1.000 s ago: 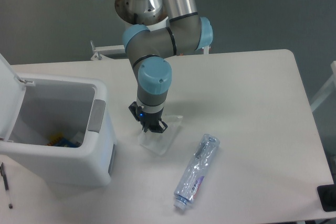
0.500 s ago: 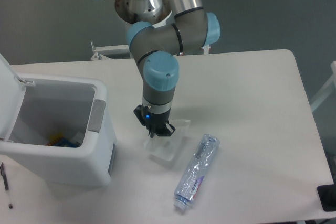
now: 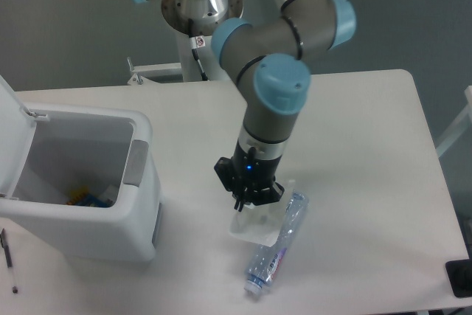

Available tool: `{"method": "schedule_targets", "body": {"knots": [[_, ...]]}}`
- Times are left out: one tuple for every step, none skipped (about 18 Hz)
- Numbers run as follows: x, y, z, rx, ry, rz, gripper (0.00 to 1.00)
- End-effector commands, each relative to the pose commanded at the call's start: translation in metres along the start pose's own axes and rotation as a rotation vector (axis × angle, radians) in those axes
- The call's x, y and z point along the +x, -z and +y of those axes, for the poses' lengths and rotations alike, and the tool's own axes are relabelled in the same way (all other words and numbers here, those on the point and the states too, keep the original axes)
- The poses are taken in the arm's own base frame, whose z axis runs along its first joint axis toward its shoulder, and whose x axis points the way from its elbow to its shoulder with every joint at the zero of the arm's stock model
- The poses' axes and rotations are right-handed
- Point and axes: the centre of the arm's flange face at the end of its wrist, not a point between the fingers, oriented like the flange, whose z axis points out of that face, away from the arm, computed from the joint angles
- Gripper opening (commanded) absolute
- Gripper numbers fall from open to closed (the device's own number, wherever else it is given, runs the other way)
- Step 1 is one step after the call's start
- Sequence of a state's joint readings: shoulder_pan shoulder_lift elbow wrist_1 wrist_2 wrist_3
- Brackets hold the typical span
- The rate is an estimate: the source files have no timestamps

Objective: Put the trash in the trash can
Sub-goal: 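Lift the tissue and carry it over the trash bin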

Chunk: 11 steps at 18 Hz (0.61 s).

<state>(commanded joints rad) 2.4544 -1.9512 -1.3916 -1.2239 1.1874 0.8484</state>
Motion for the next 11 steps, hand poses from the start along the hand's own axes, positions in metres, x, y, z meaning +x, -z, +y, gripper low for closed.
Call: {"method": "schedule_targets", "body": {"knots": [[0.0,0.007,-0.003,0.005,0.01,0.008,0.0],[0.002,0.017,-0.007,0.012,0.021,0.013,0.0],[0.005,0.026,-0.011,0.026,0.031,0.024,0.0],[0.009,0.035,-0.015,0.041,0.036,0.034,0.0],[0.013,0.045,-0.019,0.059,0.042,0.041,0.0],[0.017,0.053,-0.024,0.074,0.049,0.046,0.0],[0.021,0.064,-0.029,0.093,0.064,0.047,0.0],[0.026,0.075,-0.034,0.116,0.077,0.048,0.0],[0.032,0.086,-0.04,0.142,0.088,0.052,0.0],[0.038,0.099,-0.044,0.172,0.095,0.055,0.0],[0.044,0.109,-0.049,0.201,0.102,0.065,0.0]]}}
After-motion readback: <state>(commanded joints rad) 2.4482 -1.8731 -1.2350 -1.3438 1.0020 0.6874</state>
